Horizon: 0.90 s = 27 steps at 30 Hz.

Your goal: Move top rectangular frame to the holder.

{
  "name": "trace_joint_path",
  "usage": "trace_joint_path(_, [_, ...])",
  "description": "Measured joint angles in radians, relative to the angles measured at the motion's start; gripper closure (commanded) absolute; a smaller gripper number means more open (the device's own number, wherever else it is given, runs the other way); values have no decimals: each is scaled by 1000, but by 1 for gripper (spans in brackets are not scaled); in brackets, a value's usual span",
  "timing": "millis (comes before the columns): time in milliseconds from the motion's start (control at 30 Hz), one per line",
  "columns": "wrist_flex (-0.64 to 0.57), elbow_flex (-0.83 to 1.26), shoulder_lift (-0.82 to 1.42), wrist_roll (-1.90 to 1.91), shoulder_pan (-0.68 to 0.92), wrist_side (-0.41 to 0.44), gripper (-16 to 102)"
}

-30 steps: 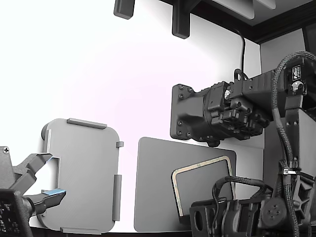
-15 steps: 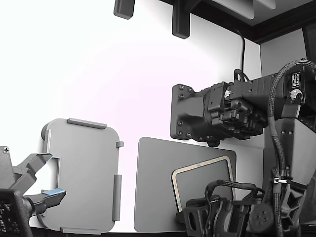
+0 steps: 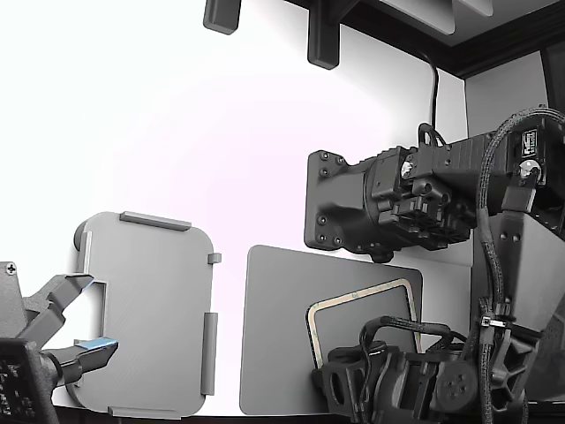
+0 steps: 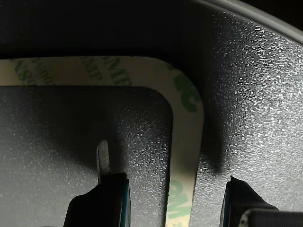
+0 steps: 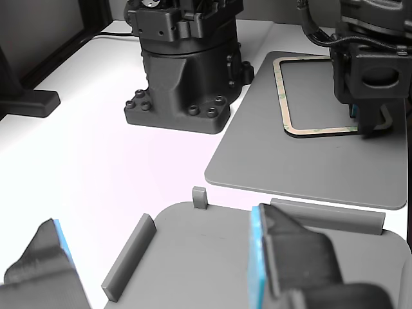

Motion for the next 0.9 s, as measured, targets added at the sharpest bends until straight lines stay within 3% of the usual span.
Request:
trace_joint_path(667, [11, -20, -29, -81, 0, 6, 16])
trace_joint_path(900, [6, -20, -32, -77, 0, 6, 28])
